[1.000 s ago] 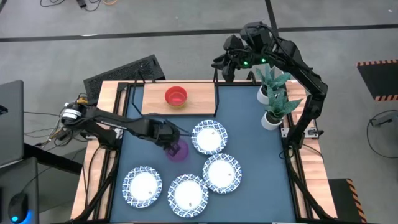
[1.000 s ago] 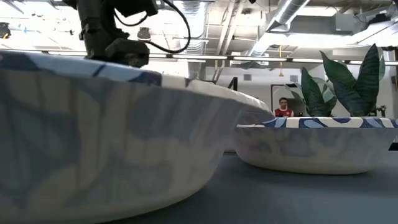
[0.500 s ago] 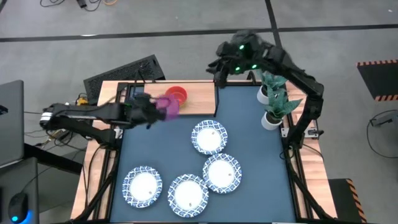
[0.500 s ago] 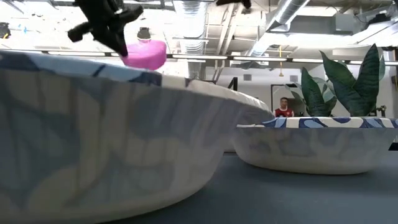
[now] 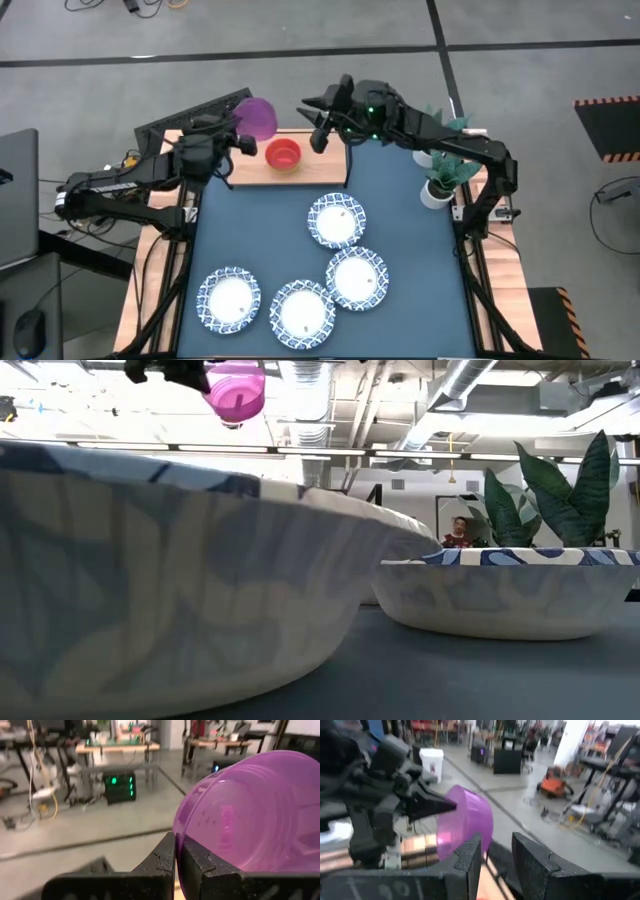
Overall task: Place and stack bowls onto a shelf
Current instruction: Stack the purple bowl on top of the orange bowl on the shelf
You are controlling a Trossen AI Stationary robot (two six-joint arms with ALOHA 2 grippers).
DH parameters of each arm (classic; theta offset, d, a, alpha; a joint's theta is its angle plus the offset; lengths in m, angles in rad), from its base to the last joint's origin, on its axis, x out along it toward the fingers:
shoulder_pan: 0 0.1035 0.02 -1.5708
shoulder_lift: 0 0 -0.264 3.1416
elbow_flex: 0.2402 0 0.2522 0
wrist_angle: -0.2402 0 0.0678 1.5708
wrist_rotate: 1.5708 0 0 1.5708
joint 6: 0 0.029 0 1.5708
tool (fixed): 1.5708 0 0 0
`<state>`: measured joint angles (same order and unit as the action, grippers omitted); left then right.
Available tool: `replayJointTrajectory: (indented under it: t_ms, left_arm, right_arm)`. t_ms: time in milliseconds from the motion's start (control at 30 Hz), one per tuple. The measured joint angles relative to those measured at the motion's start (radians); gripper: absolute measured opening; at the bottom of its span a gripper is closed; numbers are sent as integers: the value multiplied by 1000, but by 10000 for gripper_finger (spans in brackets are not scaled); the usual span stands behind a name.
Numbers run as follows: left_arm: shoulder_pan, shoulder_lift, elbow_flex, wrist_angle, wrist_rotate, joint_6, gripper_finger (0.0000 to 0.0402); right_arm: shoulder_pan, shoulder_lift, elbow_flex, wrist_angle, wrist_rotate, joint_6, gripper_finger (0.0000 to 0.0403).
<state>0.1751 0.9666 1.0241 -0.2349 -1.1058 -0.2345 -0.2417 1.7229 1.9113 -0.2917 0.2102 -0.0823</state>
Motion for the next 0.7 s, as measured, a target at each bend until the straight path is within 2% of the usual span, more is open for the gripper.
replayJointTrajectory:
  t_ms: [133, 367, 700]
  left_arm:
    - [24, 16, 0, 132, 26, 126, 0]
    - [50, 62, 0, 315, 142, 253, 0]
    - [51, 101, 0, 391, 147, 347, 0]
  right_arm:
    - [6, -1, -23, 70, 10, -2, 134]
    - [12, 24, -27, 102, 44, 5, 134]
    - [31, 64, -29, 91, 138, -5, 134]
